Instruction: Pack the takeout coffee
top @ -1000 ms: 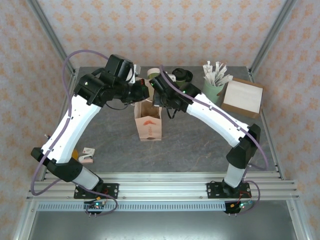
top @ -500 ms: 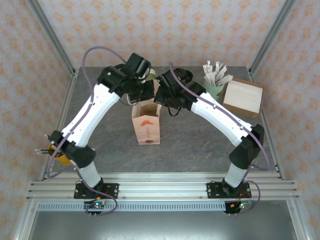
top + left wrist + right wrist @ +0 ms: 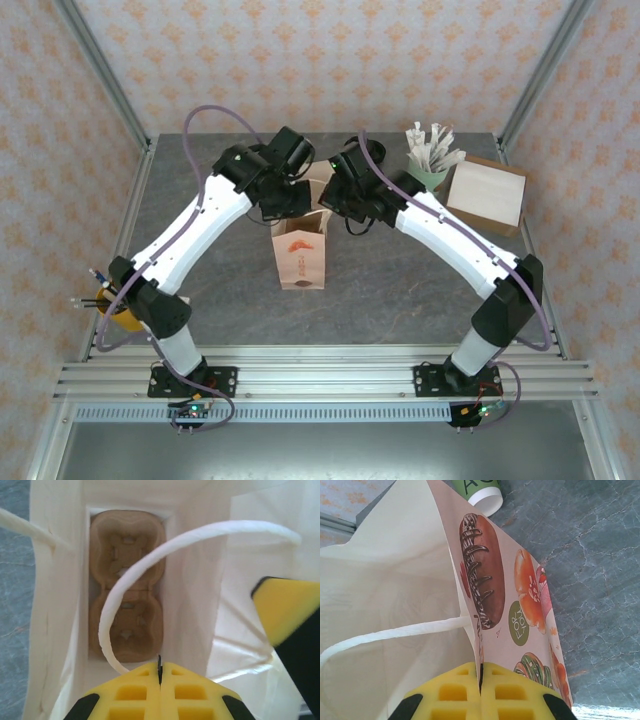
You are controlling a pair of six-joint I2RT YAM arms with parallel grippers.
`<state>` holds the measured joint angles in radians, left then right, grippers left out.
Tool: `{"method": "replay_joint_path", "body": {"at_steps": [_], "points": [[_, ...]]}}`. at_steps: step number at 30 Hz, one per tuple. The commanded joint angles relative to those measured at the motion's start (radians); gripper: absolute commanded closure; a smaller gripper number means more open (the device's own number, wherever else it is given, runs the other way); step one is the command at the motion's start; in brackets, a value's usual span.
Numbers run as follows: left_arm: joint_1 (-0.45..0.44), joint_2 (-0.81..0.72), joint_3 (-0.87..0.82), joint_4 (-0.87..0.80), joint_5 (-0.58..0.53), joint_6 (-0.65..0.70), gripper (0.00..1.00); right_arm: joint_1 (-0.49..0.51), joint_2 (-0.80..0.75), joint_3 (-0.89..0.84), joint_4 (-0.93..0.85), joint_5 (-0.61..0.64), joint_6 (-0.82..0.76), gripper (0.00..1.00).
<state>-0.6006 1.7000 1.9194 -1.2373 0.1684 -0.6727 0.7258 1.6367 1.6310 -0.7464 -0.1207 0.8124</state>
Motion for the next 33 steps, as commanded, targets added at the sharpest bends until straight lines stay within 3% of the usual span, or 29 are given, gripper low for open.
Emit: {"method": "replay_joint_path", "body": {"at_steps": [1, 5, 11, 14, 18, 22, 28, 33], "points": [[0.002, -0.104, -0.028, 0.202, 0.078, 0.009, 1.00, -0.003, -0.032, -0.023, 0.020, 0.015, 0.041, 1.00], [0.004, -0.111, -0.020, 0.269, 0.179, -0.002, 1.00, -0.003, -0.032, -0.020, 0.013, 0.027, 0.040, 1.00], [0.004, -0.164, -0.060, 0.146, 0.010, 0.044, 1.00, -0.003, -0.035, -0.017, -0.005, 0.048, 0.045, 1.00], [0.004, -0.149, -0.077, 0.081, 0.013, 0.082, 1.00, -0.003, -0.038, -0.014, -0.005, 0.055, 0.041, 1.00], [-0.019, -0.049, -0.022, 0.040, 0.042, 0.069, 1.00, -0.003, -0.042, -0.015, 0.021, 0.041, 0.027, 1.00], [-0.048, 0.100, 0.152, -0.080, -0.125, 0.035, 1.00, -0.003, -0.068, -0.064, 0.112, 0.007, 0.016, 1.00], [-0.041, 0.231, 0.188, -0.111, -0.202, -0.040, 1.00, -0.003, -0.093, -0.106, 0.155, 0.000, 0.024, 1.00], [-0.031, 0.278, 0.185, -0.098, -0.159, 0.007, 1.00, -0.003, -0.117, -0.136, 0.190, 0.025, 0.050, 1.00]]}}
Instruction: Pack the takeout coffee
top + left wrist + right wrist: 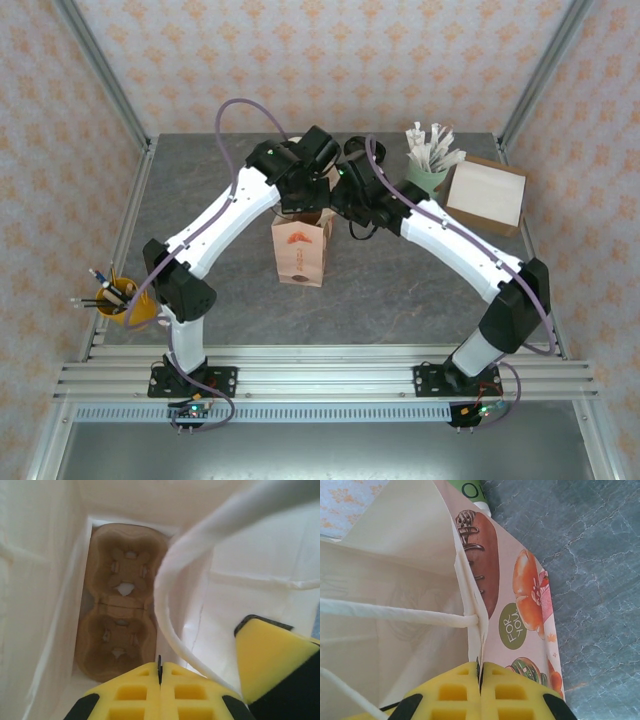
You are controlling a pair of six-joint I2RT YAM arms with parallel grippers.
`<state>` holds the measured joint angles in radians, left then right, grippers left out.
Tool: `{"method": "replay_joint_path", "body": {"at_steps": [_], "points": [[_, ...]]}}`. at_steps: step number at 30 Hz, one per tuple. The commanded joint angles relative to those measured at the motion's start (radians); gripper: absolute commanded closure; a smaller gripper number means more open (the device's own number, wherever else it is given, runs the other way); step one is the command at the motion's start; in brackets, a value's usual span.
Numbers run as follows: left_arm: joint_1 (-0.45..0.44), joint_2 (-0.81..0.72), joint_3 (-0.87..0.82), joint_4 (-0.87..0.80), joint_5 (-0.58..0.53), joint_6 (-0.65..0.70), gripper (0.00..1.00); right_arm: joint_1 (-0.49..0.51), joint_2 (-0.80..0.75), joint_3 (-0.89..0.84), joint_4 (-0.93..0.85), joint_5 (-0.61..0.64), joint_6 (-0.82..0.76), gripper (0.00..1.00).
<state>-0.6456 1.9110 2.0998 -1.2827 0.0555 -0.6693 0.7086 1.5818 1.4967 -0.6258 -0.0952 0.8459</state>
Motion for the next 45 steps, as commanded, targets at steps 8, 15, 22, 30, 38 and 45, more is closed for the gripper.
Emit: {"method": "replay_joint_path", "body": {"at_steps": [8, 15, 22, 30, 38, 45], "points": [[0.078, -0.113, -0.121, 0.139, 0.138, 0.089, 1.00, 0.014, -0.108, -0.060, 0.074, 0.076, 0.063, 1.00], [0.096, -0.190, -0.212, 0.152, 0.108, 0.052, 1.00, 0.014, -0.104, -0.065, 0.081, 0.082, 0.062, 1.00], [0.060, -0.109, -0.169, 0.118, 0.123, 0.023, 1.00, 0.014, -0.135, -0.155, 0.274, 0.021, 0.047, 1.00], [0.030, 0.091, -0.017, -0.020, 0.083, -0.011, 1.00, 0.014, -0.163, -0.235, 0.388, 0.009, 0.081, 1.00], [0.023, 0.168, -0.023, -0.033, 0.109, 0.043, 1.00, 0.012, -0.237, -0.301, 0.338, 0.078, 0.128, 1.00], [0.020, 0.153, -0.093, 0.055, 0.195, 0.129, 1.00, 0.011, -0.251, -0.314, 0.314, 0.058, 0.105, 1.00]]}}
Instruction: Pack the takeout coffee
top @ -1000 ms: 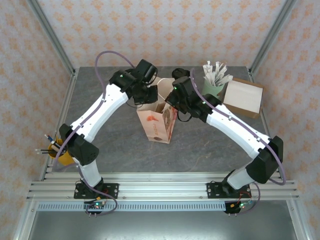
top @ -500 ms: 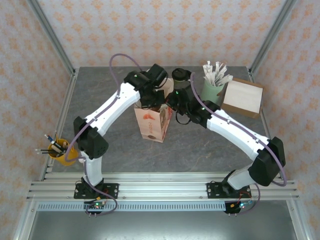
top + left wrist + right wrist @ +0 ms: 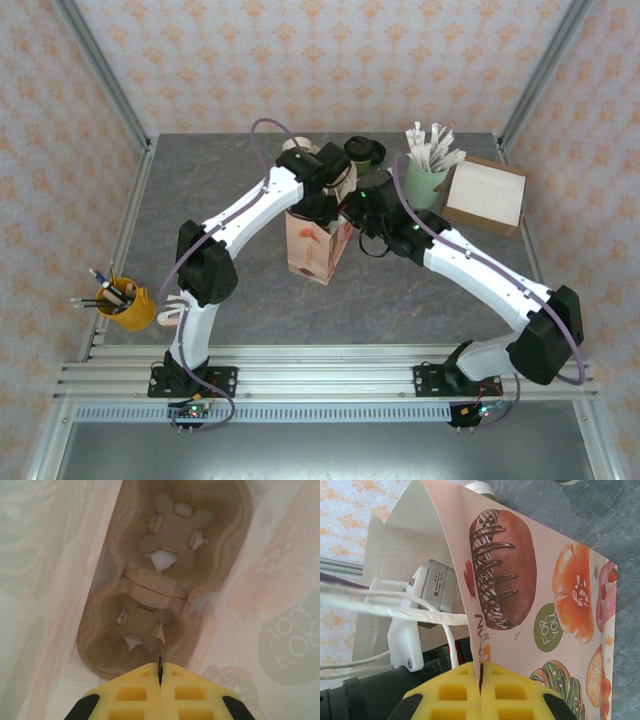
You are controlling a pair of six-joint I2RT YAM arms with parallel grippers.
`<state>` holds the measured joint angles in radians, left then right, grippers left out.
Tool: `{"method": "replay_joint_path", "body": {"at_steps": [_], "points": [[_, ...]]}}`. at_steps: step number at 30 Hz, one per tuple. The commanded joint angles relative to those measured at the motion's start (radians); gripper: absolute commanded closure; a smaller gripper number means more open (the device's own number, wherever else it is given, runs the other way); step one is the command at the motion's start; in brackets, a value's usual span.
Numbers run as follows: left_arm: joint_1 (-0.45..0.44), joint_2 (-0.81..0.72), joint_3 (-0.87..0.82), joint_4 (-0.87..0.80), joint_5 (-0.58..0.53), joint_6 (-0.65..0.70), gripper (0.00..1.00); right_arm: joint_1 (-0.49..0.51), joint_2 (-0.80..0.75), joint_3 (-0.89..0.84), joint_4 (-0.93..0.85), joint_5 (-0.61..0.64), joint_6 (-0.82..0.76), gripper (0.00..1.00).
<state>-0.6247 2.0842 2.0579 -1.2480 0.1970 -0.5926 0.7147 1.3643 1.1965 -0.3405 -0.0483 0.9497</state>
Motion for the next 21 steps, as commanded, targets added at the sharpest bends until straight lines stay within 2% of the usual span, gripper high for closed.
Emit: {"method": "replay_joint_path", "body": {"at_steps": [1, 4, 7, 10, 12, 15, 21], "points": [[0.010, -0.038, -0.065, 0.039, 0.060, 0.053, 1.00, 0.005, -0.039, -0.026, 0.031, 0.017, 0.005, 1.00], [0.044, -0.105, -0.098, 0.110, 0.079, 0.095, 1.00, -0.003, -0.067, -0.086, 0.070, 0.025, 0.001, 1.00], [0.044, -0.118, -0.107, 0.144, 0.113, 0.158, 1.00, -0.022, -0.085, -0.143, 0.152, -0.019, -0.043, 1.00], [0.030, -0.062, -0.060, 0.047, -0.001, 0.194, 1.00, -0.026, -0.101, -0.176, 0.200, -0.042, -0.081, 1.00], [0.019, -0.037, -0.064, 0.026, -0.025, 0.212, 1.00, -0.026, -0.112, -0.194, 0.236, -0.054, -0.082, 1.00], [0.000, -0.022, -0.101, 0.041, -0.001, 0.220, 0.98, -0.026, -0.105, -0.193, 0.277, -0.082, -0.085, 1.00], [-0.019, 0.016, -0.127, 0.025, 0.065, 0.238, 0.95, -0.026, -0.061, -0.122, 0.233, -0.083, -0.076, 1.00]]}}
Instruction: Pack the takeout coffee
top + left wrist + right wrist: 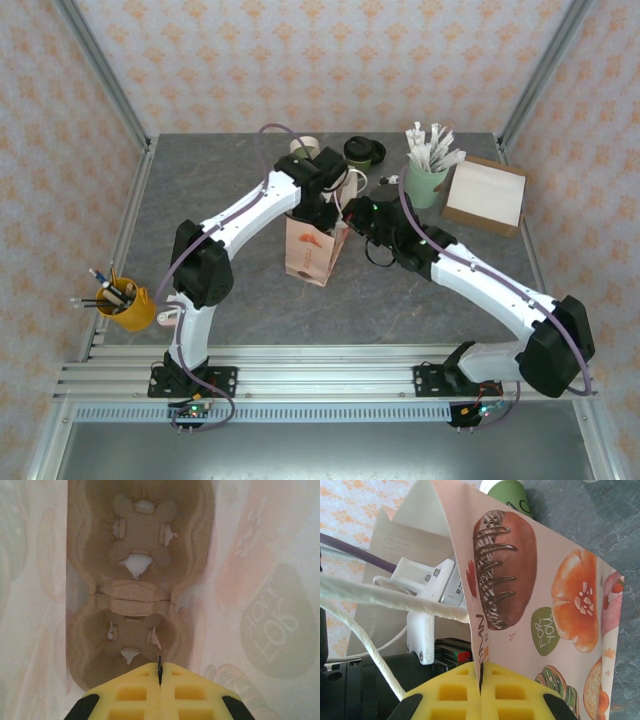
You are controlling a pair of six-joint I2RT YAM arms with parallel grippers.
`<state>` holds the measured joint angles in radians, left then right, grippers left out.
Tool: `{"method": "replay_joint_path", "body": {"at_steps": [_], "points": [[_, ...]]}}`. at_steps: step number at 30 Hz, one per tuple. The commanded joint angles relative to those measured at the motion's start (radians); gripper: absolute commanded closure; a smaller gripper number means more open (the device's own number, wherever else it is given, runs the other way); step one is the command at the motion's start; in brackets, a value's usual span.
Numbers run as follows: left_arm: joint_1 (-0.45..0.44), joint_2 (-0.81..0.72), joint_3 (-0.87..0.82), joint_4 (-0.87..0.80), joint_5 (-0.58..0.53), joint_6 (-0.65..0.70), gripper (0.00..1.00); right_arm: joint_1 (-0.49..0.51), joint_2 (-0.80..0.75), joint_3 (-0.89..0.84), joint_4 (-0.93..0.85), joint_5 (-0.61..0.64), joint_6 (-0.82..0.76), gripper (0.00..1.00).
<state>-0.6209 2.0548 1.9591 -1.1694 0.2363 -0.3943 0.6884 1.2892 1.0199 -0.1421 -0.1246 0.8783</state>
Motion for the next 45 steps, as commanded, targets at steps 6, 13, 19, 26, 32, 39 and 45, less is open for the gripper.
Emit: {"method": "replay_joint_path", "body": {"at_steps": [6, 13, 19, 26, 32, 39, 45], "points": [[-0.027, 0.071, -0.023, -0.131, -0.025, 0.050, 0.95, 0.000, 0.015, 0.159, -0.060, 0.055, 0.054, 1.00], [-0.006, 0.050, 0.048, -0.148, -0.012, -0.004, 0.91, 0.003, 0.008, 0.204, -0.126, 0.057, 0.039, 1.00], [-0.035, 0.097, 0.109, -0.164, -0.022, -0.049, 0.92, 0.003, 0.033, 0.174, -0.111, 0.015, 0.073, 1.00], [-0.068, 0.164, 0.089, -0.217, 0.005, -0.013, 0.95, 0.004, 0.027, 0.105, -0.100, 0.035, 0.113, 1.00], [-0.070, 0.221, 0.005, -0.159, 0.046, -0.024, 0.95, 0.006, 0.009, 0.029, -0.070, 0.054, 0.160, 1.00], [-0.099, 0.285, 0.023, -0.198, 0.023, 0.004, 0.95, 0.005, -0.039, 0.092, -0.201, 0.105, 0.174, 1.00], [-0.092, 0.229, 0.006, -0.161, 0.016, -0.005, 0.95, 0.005, -0.008, 0.242, -0.484, 0.121, 0.174, 0.94]]}}
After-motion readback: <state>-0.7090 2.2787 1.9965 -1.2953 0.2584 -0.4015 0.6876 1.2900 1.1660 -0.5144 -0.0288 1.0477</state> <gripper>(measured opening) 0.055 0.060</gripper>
